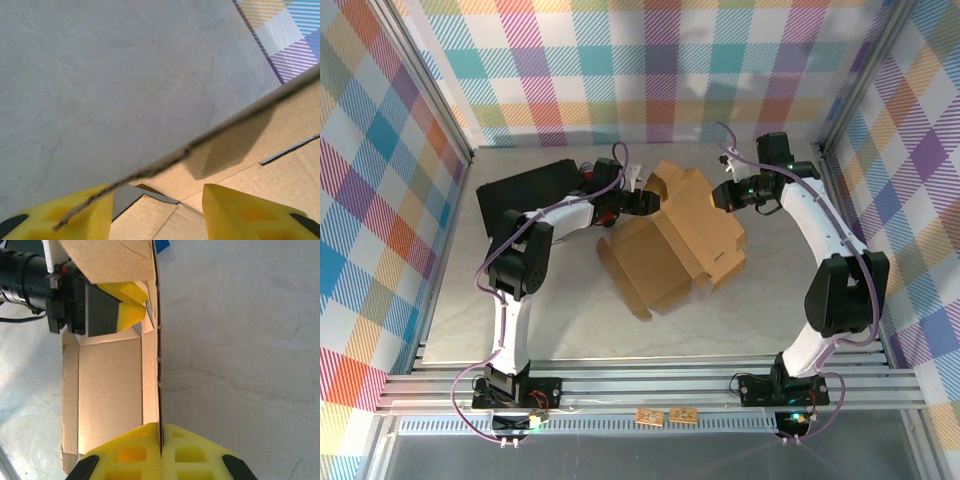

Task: Fold the paper box

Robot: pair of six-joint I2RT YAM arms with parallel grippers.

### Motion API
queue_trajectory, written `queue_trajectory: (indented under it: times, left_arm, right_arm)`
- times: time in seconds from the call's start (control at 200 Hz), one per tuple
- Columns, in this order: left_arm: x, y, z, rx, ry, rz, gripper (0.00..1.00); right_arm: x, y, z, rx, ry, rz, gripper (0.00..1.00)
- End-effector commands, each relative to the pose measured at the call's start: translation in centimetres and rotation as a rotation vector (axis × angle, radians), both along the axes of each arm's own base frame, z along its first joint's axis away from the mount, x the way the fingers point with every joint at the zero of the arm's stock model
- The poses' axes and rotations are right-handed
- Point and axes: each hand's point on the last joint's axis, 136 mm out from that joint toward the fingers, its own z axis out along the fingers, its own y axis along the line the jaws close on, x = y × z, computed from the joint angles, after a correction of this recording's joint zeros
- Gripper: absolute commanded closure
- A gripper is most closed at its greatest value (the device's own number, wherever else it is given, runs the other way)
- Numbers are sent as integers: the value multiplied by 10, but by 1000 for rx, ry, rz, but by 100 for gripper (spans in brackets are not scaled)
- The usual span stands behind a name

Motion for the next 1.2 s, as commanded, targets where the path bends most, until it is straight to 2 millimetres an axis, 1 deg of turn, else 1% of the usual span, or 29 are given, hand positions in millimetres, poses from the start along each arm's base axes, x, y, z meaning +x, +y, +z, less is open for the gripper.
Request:
queue_trajectory:
  times: [0.0, 0.155, 0.365, 0.565, 0.685, 0.76, 0.925, 1.02, 1.195]
  left_arm:
    - [-3, -4, 4, -34, 3, -29, 51]
    - [-7, -6, 2, -28, 19, -31, 52]
    - [-16, -3, 11, -12, 22, -32, 53]
    - [-26, 3, 0, 26, 72, -39, 48]
    - [-29, 1, -2, 16, 89, -46, 46]
    - [-29, 0, 0, 10, 93, -49, 48]
    - [-32, 1, 13, 16, 76, -41, 50]
    - [-38, 2, 18, 24, 75, -34, 51]
    - [-49, -2, 20, 16, 99, -50, 53]
  right_arm:
    - [-3, 4, 11, 62, 40, 4, 100]
    - [0, 4, 5, 61, 79, -7, 100]
    - [7, -1, 5, 72, 97, -30, 100]
    - [9, -2, 14, 98, 82, -27, 100]
    - [8, -1, 13, 101, 91, -26, 100]
    - [7, -2, 12, 96, 92, -30, 100]
    - [9, -3, 12, 88, 89, -34, 100]
    - [12, -4, 12, 84, 86, -40, 100]
    - [15, -4, 15, 77, 76, -41, 100]
